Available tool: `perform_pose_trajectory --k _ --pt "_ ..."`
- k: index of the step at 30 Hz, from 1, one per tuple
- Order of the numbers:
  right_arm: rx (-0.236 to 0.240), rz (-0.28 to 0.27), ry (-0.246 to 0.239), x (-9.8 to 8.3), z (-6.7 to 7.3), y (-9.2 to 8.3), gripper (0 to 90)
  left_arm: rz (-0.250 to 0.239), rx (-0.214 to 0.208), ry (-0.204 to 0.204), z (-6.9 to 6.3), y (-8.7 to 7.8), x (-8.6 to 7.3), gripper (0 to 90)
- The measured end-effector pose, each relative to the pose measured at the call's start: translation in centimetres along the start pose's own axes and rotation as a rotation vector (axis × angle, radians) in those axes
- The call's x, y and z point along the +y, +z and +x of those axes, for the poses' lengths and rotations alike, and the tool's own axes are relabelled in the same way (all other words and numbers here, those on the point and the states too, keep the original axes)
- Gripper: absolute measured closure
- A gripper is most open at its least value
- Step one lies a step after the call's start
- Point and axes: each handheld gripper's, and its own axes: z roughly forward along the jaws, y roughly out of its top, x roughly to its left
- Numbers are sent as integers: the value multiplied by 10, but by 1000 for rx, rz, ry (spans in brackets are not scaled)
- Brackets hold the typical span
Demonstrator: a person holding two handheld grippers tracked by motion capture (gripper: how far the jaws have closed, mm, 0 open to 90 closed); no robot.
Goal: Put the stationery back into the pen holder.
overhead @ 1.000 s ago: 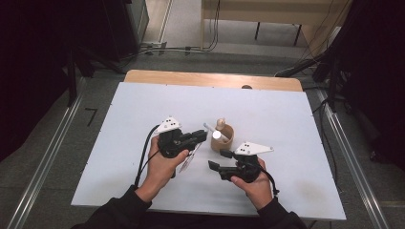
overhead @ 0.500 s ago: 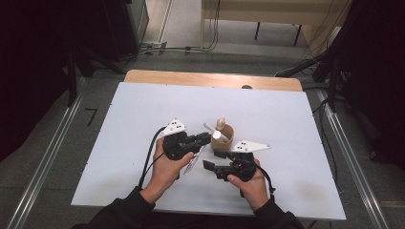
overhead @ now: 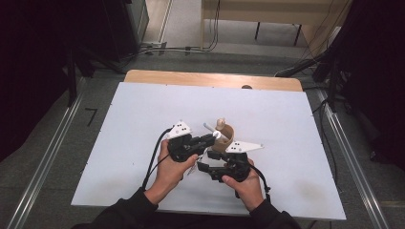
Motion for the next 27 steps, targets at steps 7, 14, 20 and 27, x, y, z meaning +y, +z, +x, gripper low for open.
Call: perform_pose_trajectory --k 7,14,20,27 --pt "18 5 0 0 1 4 376 -3 -13 20 -6 1 -1 821" --pt "54 3 11 0 -1 4 550 -10 -23 25 -10 1 -1 820" --pt "63 14 55 0 -7 2 650 -29 -28 26 -11 -1 0 819" --pt "60 16 128 -1 -18 -3 755 -53 -36 32 -14 -8 2 816"
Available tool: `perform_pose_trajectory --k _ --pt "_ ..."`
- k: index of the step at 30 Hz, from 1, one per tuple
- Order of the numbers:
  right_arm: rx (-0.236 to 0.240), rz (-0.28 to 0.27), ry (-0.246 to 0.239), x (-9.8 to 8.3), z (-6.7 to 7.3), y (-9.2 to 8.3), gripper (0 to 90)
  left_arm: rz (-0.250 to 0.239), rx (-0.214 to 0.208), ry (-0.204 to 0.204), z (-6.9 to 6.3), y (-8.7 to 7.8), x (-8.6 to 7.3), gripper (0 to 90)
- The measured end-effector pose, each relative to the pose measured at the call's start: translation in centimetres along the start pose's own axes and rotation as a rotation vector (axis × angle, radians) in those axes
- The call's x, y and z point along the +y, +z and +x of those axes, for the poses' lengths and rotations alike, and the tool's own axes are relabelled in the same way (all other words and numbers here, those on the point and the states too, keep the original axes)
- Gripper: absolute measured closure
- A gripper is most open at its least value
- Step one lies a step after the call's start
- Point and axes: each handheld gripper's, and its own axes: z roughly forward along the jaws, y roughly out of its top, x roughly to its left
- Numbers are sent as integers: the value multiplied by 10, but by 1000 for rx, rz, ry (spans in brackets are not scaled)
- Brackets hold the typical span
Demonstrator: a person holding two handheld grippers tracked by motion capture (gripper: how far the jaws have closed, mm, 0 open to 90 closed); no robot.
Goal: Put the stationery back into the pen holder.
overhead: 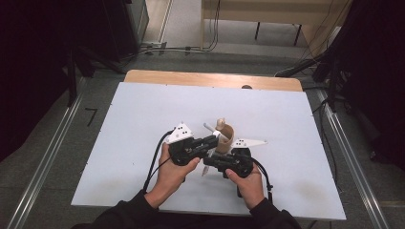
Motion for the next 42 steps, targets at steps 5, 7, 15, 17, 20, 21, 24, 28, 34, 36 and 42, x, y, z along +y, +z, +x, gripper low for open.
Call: perform_pose_trajectory --k 5,7,15,17,20,21,24,28,34,36,42 --pt "-1 -1 2 1 -2 -3 769 -7 -3 0 -1 -2 1 815" --pt "0 0 2 1 -2 -4 770 -4 -5 0 -1 -2 1 804" --pt "-2 -14 1 2 -4 -9 770 5 -12 -10 -2 -10 2 661" --pt "-3 -24 1 3 -4 -12 770 5 -16 -14 -2 -13 2 614" --pt "-7 -31 6 4 -5 -15 770 8 -19 -20 -2 -16 2 564" --pt "-9 -34 4 4 -6 -16 770 13 -20 -21 -2 -17 1 553" --pt "-11 -37 5 5 -6 -17 770 18 -20 -32 -1 -19 -1 501" --pt "-13 -38 5 5 -7 -18 770 23 -3 -29 2 -24 -4 468" --pt "-16 -39 7 5 -7 -18 770 24 29 -32 10 -28 -9 397" --pt "-18 -39 10 5 -7 -18 770 24 40 -33 12 -30 -11 372" --pt "-18 -43 13 6 -7 -20 770 22 66 -48 20 -36 -15 320"
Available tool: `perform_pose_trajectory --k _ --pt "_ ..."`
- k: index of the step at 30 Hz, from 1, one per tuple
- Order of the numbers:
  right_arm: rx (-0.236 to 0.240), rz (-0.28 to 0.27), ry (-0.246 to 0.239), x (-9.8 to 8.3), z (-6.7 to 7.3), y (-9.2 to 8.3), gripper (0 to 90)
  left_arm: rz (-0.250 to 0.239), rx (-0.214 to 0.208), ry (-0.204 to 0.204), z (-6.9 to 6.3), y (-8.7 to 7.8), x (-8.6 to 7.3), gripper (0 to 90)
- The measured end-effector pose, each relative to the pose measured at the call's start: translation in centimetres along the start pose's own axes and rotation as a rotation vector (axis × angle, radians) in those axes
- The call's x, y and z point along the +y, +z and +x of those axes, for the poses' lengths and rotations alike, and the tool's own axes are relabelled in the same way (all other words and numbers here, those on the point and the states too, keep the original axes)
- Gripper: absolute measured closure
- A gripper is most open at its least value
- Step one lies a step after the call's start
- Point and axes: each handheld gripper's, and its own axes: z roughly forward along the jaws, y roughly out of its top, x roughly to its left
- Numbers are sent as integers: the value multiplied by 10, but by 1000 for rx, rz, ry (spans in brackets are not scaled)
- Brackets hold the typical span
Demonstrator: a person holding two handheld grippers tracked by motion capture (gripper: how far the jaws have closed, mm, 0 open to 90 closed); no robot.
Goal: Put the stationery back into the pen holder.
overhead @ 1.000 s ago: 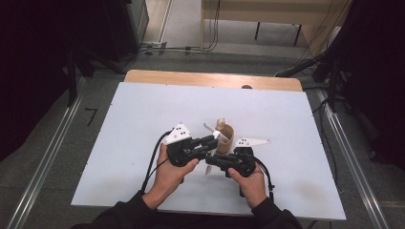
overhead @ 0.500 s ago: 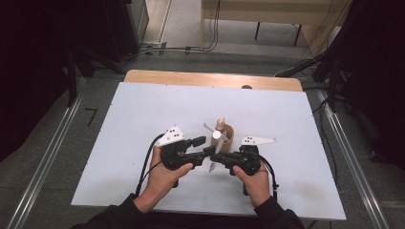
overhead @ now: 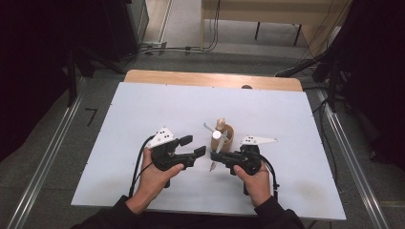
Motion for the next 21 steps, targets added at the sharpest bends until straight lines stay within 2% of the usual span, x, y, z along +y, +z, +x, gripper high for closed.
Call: perform_pose_trajectory --k 9,21 --pt "-2 -10 3 1 -1 -3 770 12 25 -20 12 -6 -10 305" --pt "-8 -27 10 4 -2 -6 770 20 85 -36 31 -7 -17 303"
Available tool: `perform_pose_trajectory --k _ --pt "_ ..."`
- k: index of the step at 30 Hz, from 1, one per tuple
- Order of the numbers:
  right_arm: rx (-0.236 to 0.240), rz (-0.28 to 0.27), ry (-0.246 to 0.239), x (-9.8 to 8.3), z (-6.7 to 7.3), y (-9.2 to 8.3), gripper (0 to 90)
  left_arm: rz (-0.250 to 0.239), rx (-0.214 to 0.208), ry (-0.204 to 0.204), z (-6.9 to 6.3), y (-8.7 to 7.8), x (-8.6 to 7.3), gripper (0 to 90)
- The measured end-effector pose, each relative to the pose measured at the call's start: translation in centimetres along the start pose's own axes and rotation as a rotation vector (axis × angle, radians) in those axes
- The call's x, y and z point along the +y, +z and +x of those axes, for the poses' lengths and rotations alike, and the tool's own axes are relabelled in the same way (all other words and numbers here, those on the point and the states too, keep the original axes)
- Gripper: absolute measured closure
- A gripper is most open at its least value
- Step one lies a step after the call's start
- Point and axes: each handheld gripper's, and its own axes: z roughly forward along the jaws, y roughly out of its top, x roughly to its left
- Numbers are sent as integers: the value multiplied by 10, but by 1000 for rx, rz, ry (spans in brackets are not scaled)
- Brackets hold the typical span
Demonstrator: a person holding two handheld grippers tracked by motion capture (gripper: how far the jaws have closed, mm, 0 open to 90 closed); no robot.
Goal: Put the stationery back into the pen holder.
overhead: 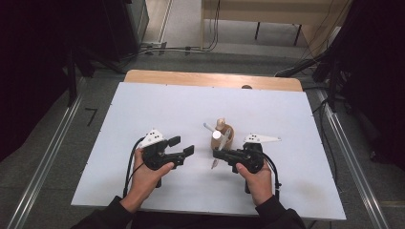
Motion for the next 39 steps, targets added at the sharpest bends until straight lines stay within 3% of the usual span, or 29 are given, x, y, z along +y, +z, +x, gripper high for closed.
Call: perform_pose_trajectory --k 11,39 --pt "-7 -21 3 5 -3 -5 770 24 22 0 6 2 -2 297" --pt "-32 -70 2 19 -11 -14 770 27 23 1 5 3 -3 297"
